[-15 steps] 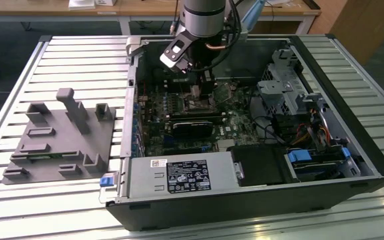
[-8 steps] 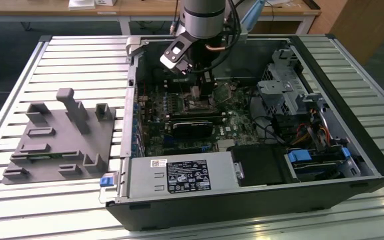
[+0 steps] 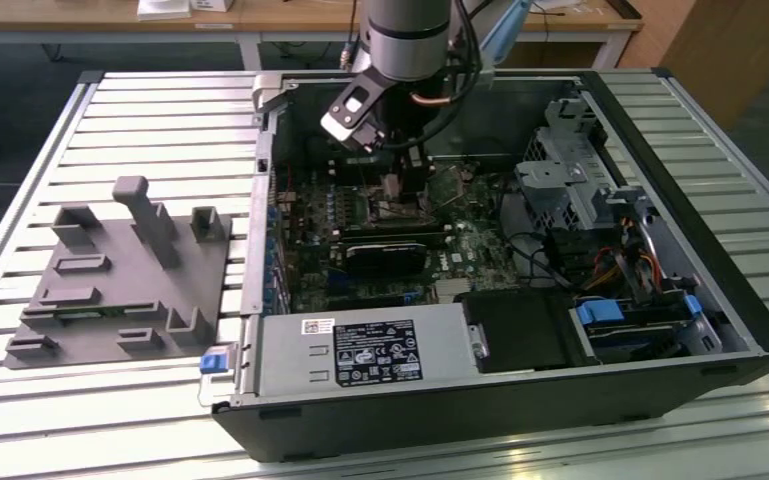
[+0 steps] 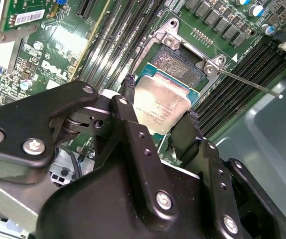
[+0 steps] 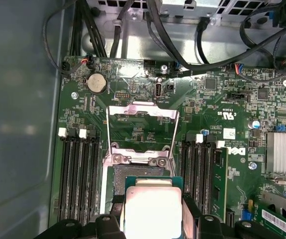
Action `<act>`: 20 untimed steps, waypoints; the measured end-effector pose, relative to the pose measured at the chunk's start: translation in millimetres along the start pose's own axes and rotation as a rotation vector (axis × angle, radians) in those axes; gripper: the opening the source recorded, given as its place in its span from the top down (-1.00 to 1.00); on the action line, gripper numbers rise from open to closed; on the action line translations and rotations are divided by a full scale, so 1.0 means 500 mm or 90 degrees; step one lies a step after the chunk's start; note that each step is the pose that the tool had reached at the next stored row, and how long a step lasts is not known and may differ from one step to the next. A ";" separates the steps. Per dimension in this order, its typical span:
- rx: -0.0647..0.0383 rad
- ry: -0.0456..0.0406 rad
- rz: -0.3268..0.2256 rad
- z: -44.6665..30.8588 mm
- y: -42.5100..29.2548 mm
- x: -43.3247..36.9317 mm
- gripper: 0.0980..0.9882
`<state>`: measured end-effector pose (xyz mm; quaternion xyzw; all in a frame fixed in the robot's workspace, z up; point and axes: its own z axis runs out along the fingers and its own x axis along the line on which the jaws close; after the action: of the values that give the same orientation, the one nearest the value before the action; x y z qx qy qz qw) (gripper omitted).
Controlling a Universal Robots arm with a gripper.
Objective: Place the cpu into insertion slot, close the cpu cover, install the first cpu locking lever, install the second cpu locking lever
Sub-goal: 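Place the cpu into insertion slot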
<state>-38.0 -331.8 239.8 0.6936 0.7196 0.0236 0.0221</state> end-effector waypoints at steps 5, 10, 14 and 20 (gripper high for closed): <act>0.000 0.0000 0.000 0.006 0.000 0.001 0.00; 0.000 0.0000 0.000 0.008 0.000 0.001 0.00; 0.000 0.0000 0.000 0.010 -0.001 0.001 0.00; 0.000 -0.0001 0.000 0.012 -0.001 0.001 0.00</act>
<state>-38.0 -331.4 233.7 0.6936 0.7196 0.0236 0.0222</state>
